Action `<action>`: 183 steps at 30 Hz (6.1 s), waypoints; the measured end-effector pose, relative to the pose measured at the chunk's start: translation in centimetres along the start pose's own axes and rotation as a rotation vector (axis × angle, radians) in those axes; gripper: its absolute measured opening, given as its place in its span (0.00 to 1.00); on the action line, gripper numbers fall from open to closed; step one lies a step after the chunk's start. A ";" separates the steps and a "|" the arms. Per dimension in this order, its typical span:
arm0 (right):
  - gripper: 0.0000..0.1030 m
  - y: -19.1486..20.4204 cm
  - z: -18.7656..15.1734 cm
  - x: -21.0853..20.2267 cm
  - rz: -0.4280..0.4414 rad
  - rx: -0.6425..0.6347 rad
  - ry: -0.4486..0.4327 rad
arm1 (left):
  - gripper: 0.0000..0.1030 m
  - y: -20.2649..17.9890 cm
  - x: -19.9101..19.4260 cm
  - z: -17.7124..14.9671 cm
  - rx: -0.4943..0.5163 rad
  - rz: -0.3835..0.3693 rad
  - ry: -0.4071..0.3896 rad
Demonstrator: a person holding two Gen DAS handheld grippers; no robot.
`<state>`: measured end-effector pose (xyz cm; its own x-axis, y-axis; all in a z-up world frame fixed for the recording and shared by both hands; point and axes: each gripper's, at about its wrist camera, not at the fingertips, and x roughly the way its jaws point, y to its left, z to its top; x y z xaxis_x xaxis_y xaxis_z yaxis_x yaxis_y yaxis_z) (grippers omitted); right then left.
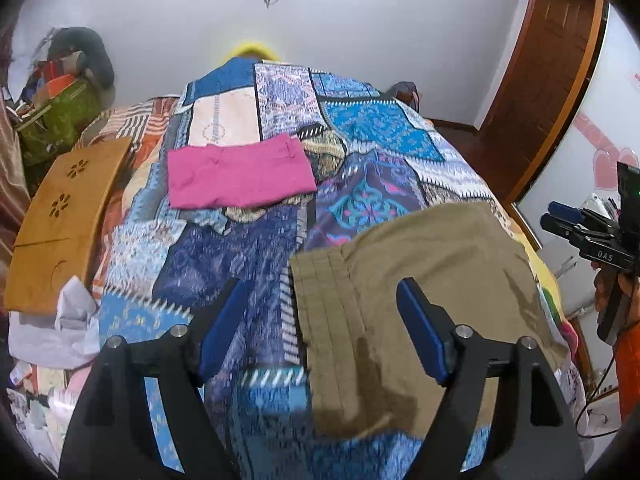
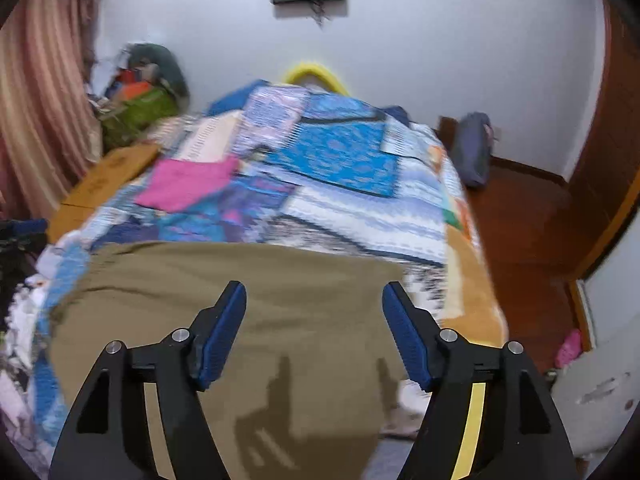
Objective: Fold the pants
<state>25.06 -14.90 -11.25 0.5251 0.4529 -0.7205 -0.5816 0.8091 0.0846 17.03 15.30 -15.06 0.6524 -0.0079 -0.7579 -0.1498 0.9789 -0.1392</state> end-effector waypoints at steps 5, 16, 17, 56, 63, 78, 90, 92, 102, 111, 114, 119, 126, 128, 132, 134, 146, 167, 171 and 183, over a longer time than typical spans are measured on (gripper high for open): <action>0.66 4.3 -1.2 2.8 0.076 -0.010 0.041 | 0.75 0.3 0.0 -2.0 -0.012 -0.018 0.023; 0.66 6.3 -6.5 7.7 0.126 0.005 0.223 | 0.75 0.7 0.2 -6.6 -0.096 -0.151 0.119; 0.66 6.0 -7.3 7.2 0.126 0.011 0.230 | 0.75 0.6 0.3 -7.1 -0.100 -0.159 0.130; 0.66 3.2 -13.2 1.8 0.149 0.159 0.149 | 0.34 -4.0 5.2 -5.4 -0.221 -0.108 0.083; 0.66 4.3 -10.8 0.8 0.126 0.151 0.136 | 0.31 -5.9 1.0 -5.5 0.042 0.095 -0.066; 0.67 14.9 -8.9 4.5 0.255 -0.081 0.198 | 0.30 -6.6 -5.5 -6.8 0.213 0.284 -0.236; 0.66 4.4 -12.1 -1.7 0.081 0.147 0.116 | 0.30 -13.9 -6.0 -5.1 0.343 0.142 -0.290; 0.66 2.8 -13.4 -2.0 0.038 0.165 0.142 | 0.30 -15.2 -5.9 -5.1 0.367 0.123 -0.290; 0.66 0.5 -17.5 -1.6 0.031 0.233 0.173 | 0.30 -20.5 -3.6 -5.6 0.447 0.001 -0.206; 0.66 0.4 -17.8 -1.7 0.042 0.228 0.163 | 0.29 -23.9 1.9 -7.8 0.450 -0.133 0.002; 0.66 0.3 -17.9 -1.5 0.048 0.235 0.158 | 0.29 -24.5 3.4 -9.0 0.460 -0.142 0.051; 0.66 0.4 -18.0 -1.7 0.052 0.243 0.153 | 0.53 -25.1 4.0 -9.5 0.483 -0.141 0.084; 0.66 0.4 -18.0 -2.7 0.026 0.260 0.152 | 0.71 -24.1 1.7 -8.6 0.467 -0.165 0.069; 0.66 0.4 -17.9 -3.5 0.024 0.262 0.138 | 0.72 -23.3 0.1 -8.1 0.465 -0.157 0.025; 0.66 0.2 -17.2 -5.8 0.003 0.256 0.073 | 0.85 -20.5 -2.8 -6.8 0.435 -0.121 -0.076; 0.66 0.1 -16.5 -6.9 -0.001 0.264 0.032 | 0.85 -19.2 -2.9 -6.5 0.434 -0.095 -0.080; 0.67 3.5 -11.8 -7.3 0.091 0.222 -0.088 | 0.86 -15.7 1.7 -10.3 0.425 -0.039 0.081; 0.69 2.4 -17.0 -2.8 0.125 0.307 0.023 | 0.89 -10.5 8.3 1.4 0.285 -0.010 0.086; 0.70 2.2 -16.9 -2.8 0.092 0.263 0.022 | 0.89 -10.1 12.0 3.1 0.243 -0.037 0.146; 0.70 -1.0 -16.4 -1.7 0.078 0.272 0.043 | 0.66 -9.6 18.8 5.1 0.108 -0.169 0.225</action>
<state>14.56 -22.56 -21.37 0.4551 0.5062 -0.7325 -0.4278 0.8458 0.3187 34.50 6.74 -24.69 0.4785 -0.2063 -0.8535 0.0350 0.9757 -0.2162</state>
